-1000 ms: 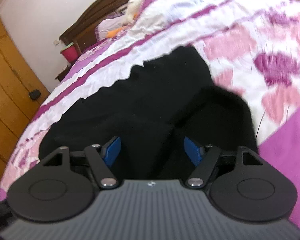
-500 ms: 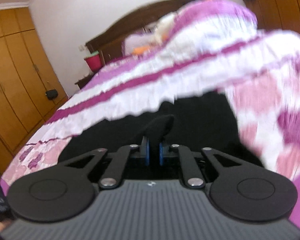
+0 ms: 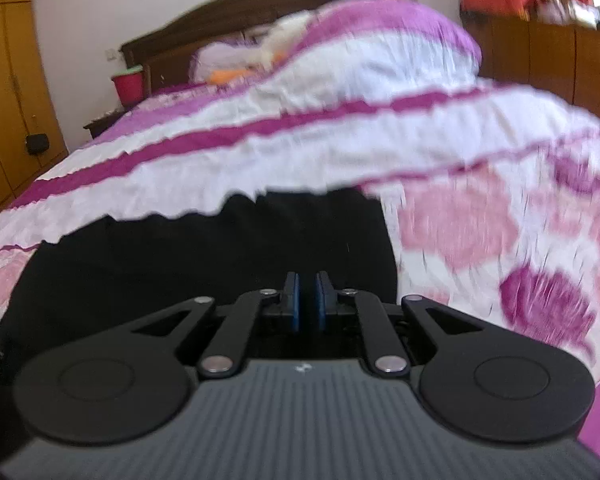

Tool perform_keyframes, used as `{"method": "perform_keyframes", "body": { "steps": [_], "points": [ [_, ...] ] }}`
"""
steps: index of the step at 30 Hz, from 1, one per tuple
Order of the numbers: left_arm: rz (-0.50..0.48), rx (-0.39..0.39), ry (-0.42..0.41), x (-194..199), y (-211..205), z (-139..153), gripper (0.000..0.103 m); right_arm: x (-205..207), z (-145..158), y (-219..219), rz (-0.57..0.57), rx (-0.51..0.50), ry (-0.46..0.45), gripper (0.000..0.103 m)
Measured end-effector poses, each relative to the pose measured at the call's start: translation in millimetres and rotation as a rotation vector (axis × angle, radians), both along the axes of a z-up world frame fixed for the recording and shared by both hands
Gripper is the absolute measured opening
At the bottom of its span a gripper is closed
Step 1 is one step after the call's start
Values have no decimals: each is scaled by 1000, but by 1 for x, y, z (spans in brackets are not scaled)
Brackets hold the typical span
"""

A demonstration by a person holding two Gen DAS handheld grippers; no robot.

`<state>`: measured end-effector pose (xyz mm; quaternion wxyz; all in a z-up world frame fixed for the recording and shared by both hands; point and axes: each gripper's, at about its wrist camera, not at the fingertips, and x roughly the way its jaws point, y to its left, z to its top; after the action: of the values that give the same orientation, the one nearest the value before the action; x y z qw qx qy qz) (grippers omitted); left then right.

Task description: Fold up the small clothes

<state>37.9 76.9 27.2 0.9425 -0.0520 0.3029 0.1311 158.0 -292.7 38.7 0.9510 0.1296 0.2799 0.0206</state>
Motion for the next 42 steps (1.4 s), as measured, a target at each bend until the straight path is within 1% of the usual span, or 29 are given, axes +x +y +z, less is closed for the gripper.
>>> {"method": "perform_keyframes", "body": {
  "steps": [2, 4, 6, 7, 8, 11, 13, 14, 16, 17, 18, 19, 20, 21, 22, 23, 25, 26, 28, 29, 30, 31, 32, 33, 35, 38, 39, 42],
  "points": [
    [-19, -16, -1, -7, 2, 4, 83, -8, -2, -9, -5, 68, -31, 14],
    [-39, -48, -6, -15, 5, 9, 83, -14, 0, -14, -2, 88, -46, 17],
    [-54, -82, -15, -24, 6, 14, 83, -17, 1, -17, 5, 94, -47, 53],
    [-60, -99, -23, -28, 7, 16, 83, -18, 0, -18, 16, 99, -50, 58],
    [-68, -116, -35, -32, 7, 19, 83, -18, 0, -19, 33, 105, -48, 59],
    [-91, -143, -74, -36, 3, 28, 83, -14, -5, -16, 109, 127, -32, 59],
    [-96, -140, -99, -30, -3, 33, 83, -7, -10, -9, 129, 114, -12, 58],
    [-98, -136, -103, -26, -6, 34, 83, -3, -13, -6, 134, 108, -5, 56],
    [-104, -130, -116, -16, -11, 37, 83, 3, -15, -5, 125, 109, 1, 19],
    [-106, -126, -122, -10, -13, 38, 83, 3, -12, -6, 92, 114, -13, 10],
    [-108, -118, -127, -5, -15, 39, 83, -2, -7, -7, 69, 120, -66, 9],
    [-109, -109, -130, -1, -17, 39, 83, -8, -1, -5, 64, 88, -107, 9],
    [-110, -95, -132, 4, -19, 39, 83, -11, 3, 1, 55, 27, -131, 9],
    [-109, -82, -129, 9, -19, 38, 83, -11, 2, 5, 56, -19, -126, 9],
    [-108, -70, -117, 15, -20, 35, 83, -7, -2, 9, 67, -63, -90, 9],
    [-108, -63, -102, 21, -20, 31, 83, -1, -8, 9, 66, -83, -46, 10],
    [-102, -50, -60, 31, -18, 19, 83, 5, -21, 5, 73, -60, 0, 12],
    [-94, -42, -31, 35, -17, 11, 83, 5, -22, 1, 84, -37, 0, 13],
    [-97, -56, -29, 36, -12, 3, 83, 3, -15, -7, 109, -3, -14, 17],
    [-103, -62, -34, 35, -9, 4, 83, 3, -10, -12, 122, 8, -31, 24],
    [-107, -63, -32, 36, -8, 6, 83, 4, -4, -19, 124, 19, -58, 33],
    [-110, -63, -34, 38, -6, 9, 83, 6, 2, -25, 119, 26, -89, 39],
    [-107, -58, -43, 42, -4, 13, 83, 11, 5, -31, 110, 25, -117, 50],
    [-101, -50, -52, 47, -2, 17, 83, 18, 9, -36, 93, 20, -140, 56],
    [-82, -39, -64, 59, 1, 24, 83, 42, 10, -45, 78, -1, -136, 57],
    [-60, -52, -76, 79, 3, 30, 83, 83, 0, -59, 64, 10, -83, 56],
    [-59, -61, -81, 85, 4, 31, 83, 96, -4, -63, 59, 31, -59, 56],
    [-64, -83, -79, 103, 2, 32, 83, 126, -22, -73, 72, 137, 21, 56]
  ]
}}
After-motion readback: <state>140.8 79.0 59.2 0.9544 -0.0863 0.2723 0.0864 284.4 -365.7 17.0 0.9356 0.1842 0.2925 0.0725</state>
